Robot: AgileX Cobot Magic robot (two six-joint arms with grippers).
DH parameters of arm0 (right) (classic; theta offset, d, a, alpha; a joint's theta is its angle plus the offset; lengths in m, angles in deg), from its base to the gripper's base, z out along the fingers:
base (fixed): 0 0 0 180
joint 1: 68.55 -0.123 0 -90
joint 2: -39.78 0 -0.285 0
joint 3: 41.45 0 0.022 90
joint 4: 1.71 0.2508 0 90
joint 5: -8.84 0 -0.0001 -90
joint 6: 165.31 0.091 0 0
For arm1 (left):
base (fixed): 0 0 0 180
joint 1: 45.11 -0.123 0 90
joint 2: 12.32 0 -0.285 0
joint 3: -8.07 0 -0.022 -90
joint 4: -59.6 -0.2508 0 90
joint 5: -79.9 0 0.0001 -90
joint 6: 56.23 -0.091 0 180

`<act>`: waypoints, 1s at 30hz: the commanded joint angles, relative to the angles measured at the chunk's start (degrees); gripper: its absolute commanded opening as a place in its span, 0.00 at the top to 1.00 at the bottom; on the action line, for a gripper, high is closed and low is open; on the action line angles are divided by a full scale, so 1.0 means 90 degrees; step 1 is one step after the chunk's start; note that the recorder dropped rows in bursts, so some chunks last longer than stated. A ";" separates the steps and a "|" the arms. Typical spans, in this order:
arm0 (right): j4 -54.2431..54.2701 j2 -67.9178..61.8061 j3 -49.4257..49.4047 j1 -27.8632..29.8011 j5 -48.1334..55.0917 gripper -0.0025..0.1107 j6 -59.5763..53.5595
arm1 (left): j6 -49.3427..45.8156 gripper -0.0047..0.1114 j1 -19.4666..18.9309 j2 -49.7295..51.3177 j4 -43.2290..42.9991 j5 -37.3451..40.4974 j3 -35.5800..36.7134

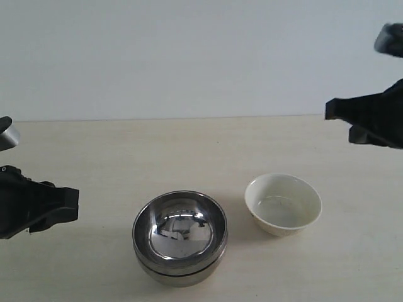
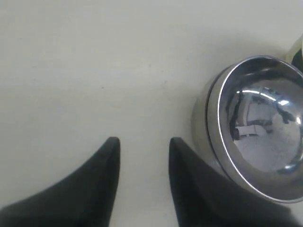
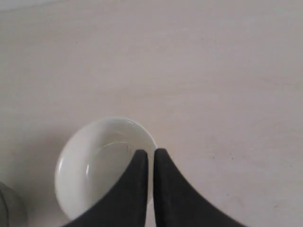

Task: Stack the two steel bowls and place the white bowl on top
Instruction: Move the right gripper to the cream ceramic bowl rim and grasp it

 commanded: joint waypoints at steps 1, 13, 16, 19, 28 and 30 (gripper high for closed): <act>-0.0004 -0.0904 0.0198 -0.0006 -0.0013 0.92 -0.0153 | -0.0017 0.68 -0.0007 0.0052 0.0041 -0.0146 0.0035; 0.0154 -0.2216 0.0266 -0.0006 -0.0427 0.53 -0.0189 | -0.0017 0.68 -0.0007 0.0052 0.0041 -0.0306 0.0035; 0.0299 -0.2378 0.0266 -0.0006 -0.0483 0.53 -0.0294 | -0.0017 0.68 -0.0007 0.0052 0.0041 -0.0306 0.0035; 0.0553 -0.2492 0.0266 -0.0063 -0.0544 0.53 -0.0397 | -0.0017 0.68 -0.0007 0.0077 0.0041 -0.0305 0.0035; 0.0698 -0.2801 0.0266 -0.0515 -0.1078 0.58 -0.0456 | -0.0099 0.68 -0.0007 0.0639 0.0041 -0.0398 0.0035; 0.0726 -0.2855 0.0266 -0.0515 -0.1078 0.68 -0.0443 | -0.0182 0.68 -0.0007 0.0745 0.0041 -0.0412 0.0035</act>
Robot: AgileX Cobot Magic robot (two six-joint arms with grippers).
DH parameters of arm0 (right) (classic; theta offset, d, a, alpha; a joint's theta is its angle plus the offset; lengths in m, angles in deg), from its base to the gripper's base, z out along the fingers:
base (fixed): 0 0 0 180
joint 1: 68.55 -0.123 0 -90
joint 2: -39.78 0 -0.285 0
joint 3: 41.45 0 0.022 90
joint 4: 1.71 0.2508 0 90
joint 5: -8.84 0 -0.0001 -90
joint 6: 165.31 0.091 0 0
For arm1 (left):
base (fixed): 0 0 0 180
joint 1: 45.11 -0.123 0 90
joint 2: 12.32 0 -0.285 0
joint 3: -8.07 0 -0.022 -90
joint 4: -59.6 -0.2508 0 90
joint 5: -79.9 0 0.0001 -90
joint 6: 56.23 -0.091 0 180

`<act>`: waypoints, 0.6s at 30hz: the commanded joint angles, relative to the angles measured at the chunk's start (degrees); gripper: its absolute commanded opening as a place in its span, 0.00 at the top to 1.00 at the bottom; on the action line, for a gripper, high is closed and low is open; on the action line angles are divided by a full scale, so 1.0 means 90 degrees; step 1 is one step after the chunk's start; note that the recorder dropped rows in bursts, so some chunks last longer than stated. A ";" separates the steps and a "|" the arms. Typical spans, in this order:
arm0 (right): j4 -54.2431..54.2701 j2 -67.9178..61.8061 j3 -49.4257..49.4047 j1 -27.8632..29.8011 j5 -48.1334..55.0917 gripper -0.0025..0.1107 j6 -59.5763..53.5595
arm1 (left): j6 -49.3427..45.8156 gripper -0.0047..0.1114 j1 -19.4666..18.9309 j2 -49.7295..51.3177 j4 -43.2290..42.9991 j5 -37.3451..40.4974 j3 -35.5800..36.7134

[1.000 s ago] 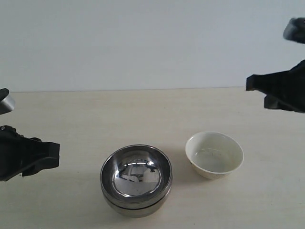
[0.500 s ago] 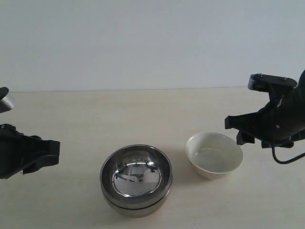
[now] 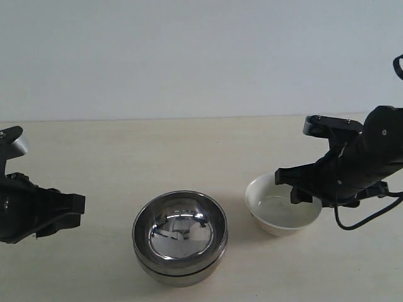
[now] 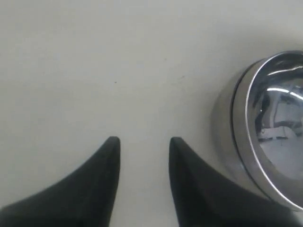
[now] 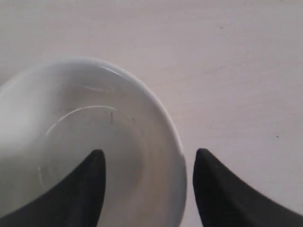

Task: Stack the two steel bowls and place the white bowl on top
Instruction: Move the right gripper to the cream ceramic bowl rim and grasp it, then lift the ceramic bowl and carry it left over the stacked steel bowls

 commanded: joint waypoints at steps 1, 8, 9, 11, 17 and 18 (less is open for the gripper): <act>0.0047 -0.0092 0.0036 -0.0047 -0.0155 0.73 -0.0037 | -0.0153 0.68 -0.0007 0.0227 0.0029 -0.0147 0.0035; 0.0018 -0.0284 0.0036 -0.0047 -0.0264 0.95 -0.0037 | -0.0153 0.68 -0.0007 0.0284 0.0029 -0.0226 0.0035; 0.0018 -0.0282 0.0036 -0.0047 -0.0281 0.98 -0.0037 | -0.0153 0.68 -0.0007 0.0284 0.0029 -0.0226 0.0035; 0.0018 -0.0269 0.0036 -0.0047 -0.0296 0.98 -0.0037 | -0.0153 0.68 -0.0007 0.0284 0.0029 -0.0226 0.0035; 0.0018 0.0071 0.0036 -0.0047 -0.0173 0.98 -0.0037 | -0.0183 0.68 -0.0007 0.0284 0.0029 -0.0261 0.0035; 0.0018 0.0190 0.0036 -0.0047 -0.0128 0.98 -0.0037 | -0.0183 0.68 -0.0007 0.0284 0.0029 -0.0261 0.0035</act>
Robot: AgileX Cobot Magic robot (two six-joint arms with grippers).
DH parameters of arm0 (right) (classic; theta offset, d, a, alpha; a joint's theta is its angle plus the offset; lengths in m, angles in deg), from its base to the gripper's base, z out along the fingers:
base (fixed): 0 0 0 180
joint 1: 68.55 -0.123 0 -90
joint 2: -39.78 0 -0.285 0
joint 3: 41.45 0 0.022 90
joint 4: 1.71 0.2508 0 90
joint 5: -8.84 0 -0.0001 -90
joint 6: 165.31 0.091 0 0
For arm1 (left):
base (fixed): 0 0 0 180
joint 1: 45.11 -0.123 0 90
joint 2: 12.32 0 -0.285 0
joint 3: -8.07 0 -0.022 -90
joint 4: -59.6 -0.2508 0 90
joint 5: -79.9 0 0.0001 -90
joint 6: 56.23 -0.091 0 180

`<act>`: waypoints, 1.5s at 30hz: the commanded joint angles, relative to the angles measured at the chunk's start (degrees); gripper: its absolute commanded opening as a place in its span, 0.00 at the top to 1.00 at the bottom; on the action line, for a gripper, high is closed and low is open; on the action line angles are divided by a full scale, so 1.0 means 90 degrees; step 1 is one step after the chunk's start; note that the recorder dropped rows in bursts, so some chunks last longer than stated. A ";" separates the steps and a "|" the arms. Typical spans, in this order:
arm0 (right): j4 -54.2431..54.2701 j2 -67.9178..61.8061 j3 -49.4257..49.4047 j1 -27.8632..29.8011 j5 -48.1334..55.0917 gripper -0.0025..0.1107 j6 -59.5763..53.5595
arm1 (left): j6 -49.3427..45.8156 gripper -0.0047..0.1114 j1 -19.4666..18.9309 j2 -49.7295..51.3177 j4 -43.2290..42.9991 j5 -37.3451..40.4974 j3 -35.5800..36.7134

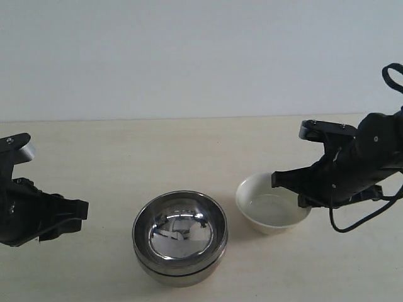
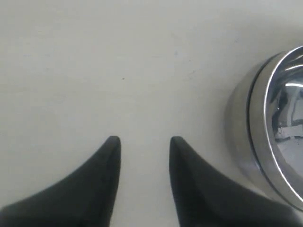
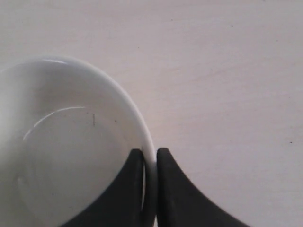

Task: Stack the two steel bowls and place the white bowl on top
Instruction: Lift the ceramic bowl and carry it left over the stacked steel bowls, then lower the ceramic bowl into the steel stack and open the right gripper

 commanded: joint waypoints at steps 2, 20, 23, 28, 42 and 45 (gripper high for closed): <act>-0.0021 0.0656 0.0031 -0.0005 0.0193 0.98 -0.0037 | -0.0058 0.68 -0.0007 0.0013 0.0029 -0.0103 0.0035; 0.1083 0.2520 0.0031 -0.0913 0.1387 0.98 -0.0901 | -0.0085 0.68 -0.0007 0.0013 0.0029 -0.0105 0.0035; 0.1103 0.2520 0.0031 -0.1489 0.1231 0.98 -0.0901 | -0.0085 0.68 -0.0007 0.0013 0.0029 -0.0103 0.0049; 0.1163 0.2508 0.0031 -0.2317 0.0776 0.98 -0.0734 | -0.0085 0.68 -0.0007 0.0013 0.0029 -0.0103 0.0109; 0.1355 0.1564 0.0031 -0.2435 0.0355 0.98 -0.0735 | -0.0085 0.68 -0.0007 0.0013 0.0029 -0.0018 0.0109; 0.1355 0.1307 0.0031 -0.2435 0.0232 0.98 -0.0735 | -0.0085 0.68 -0.0007 0.0013 0.0029 -0.0018 0.0109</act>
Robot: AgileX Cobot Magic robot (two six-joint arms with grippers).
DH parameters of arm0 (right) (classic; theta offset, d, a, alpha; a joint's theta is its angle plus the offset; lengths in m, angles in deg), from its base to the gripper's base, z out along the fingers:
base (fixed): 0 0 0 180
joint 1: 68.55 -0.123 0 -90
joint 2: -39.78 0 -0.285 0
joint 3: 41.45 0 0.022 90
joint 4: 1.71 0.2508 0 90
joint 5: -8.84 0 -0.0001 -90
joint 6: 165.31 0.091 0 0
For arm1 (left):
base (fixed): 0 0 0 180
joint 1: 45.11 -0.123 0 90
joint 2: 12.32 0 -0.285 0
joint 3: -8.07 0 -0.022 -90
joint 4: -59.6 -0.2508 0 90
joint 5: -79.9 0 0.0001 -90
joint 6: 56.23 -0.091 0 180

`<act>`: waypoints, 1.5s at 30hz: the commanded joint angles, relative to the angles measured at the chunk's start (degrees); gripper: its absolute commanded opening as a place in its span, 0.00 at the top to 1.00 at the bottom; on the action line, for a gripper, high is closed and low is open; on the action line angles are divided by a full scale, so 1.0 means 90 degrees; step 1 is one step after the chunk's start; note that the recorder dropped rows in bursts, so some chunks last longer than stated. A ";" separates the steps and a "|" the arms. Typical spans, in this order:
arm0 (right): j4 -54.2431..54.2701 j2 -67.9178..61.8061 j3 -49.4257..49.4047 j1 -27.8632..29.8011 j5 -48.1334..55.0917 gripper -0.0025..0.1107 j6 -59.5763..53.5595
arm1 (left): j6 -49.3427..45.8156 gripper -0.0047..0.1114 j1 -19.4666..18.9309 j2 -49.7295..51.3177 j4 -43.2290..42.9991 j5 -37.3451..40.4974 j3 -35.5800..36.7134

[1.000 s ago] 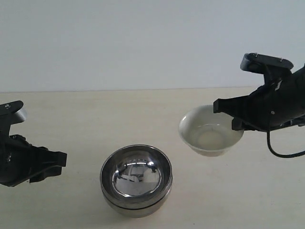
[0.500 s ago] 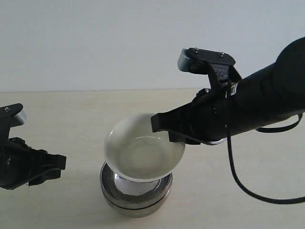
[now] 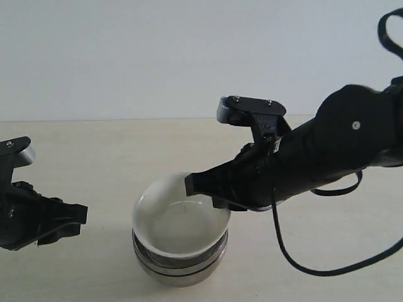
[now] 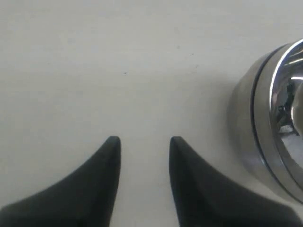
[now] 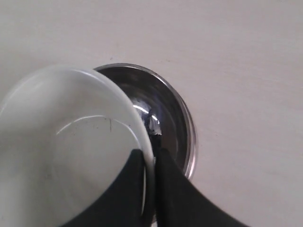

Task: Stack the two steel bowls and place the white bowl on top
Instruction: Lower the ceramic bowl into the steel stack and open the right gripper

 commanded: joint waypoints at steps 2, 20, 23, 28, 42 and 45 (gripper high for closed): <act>0.0101 -0.0388 0.0031 -0.0019 -0.0371 0.98 -0.0026 | -0.0038 0.68 -0.0007 0.0013 0.0029 -0.0023 0.0029; 0.0189 -0.0822 0.0031 -0.0188 -0.0874 0.93 -0.0121 | -0.0038 0.68 -0.0007 0.0013 0.0029 -0.0087 0.0029; 0.0189 -0.0822 0.0031 -0.0188 -0.0893 0.74 -0.0121 | -0.0038 0.68 -0.0007 0.0013 0.0029 -0.0087 0.0029; 0.0189 -0.0822 0.0031 -0.0188 -0.0808 0.56 -0.0219 | -0.0038 0.68 -0.0007 0.0013 0.0029 -0.0087 0.0029; 0.0003 -0.0271 0.0031 -0.0188 -0.0719 0.56 -0.0353 | -0.0054 0.68 -0.0007 0.0013 0.0029 -0.0086 0.0029; -0.0124 0.0031 0.0031 -0.0188 -0.0618 0.57 -0.0353 | -0.0054 0.68 -0.0007 0.0013 0.0029 -0.0086 0.0029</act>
